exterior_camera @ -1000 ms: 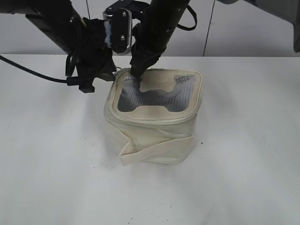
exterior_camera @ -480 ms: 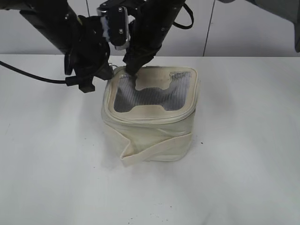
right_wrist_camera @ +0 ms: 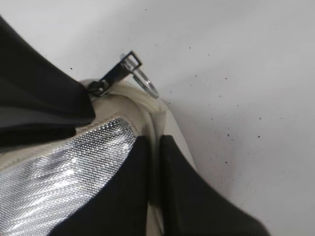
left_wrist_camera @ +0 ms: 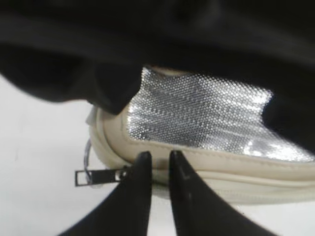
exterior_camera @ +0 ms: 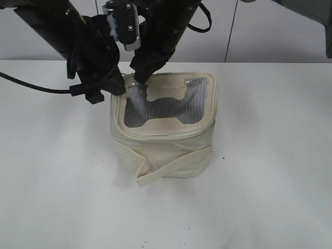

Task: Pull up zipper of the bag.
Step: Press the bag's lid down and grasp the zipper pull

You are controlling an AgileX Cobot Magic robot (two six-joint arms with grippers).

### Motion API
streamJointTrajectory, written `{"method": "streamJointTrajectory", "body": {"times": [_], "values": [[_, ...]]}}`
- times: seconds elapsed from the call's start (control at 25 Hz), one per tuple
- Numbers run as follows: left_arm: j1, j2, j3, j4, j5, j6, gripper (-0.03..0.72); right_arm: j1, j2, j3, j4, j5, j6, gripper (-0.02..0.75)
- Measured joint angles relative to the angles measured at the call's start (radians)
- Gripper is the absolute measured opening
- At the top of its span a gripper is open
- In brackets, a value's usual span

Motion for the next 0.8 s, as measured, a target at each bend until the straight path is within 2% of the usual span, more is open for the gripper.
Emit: {"method": "streamJointTrajectory", "body": {"times": [0.08, 0.2, 0.52, 0.8], "values": [[0.000, 0.000, 0.000, -0.008, 0.007, 0.011, 0.195, 0.002, -0.001, 0.000, -0.006, 0.001, 0.000, 0.036], [-0.003, -0.006, -0.001, -0.008, 0.008, 0.020, 0.276, 0.003, -0.002, 0.000, -0.007, 0.005, 0.000, 0.036], [-0.035, -0.013, -0.007, 0.023, -0.004, -0.009, 0.310, 0.003, -0.010, 0.000, -0.007, 0.035, -0.005, 0.036], [-0.048, -0.017, -0.009, 0.044, -0.011, -0.022, 0.369, 0.002, -0.010, 0.001, -0.014, 0.039, -0.001, 0.036]]}}
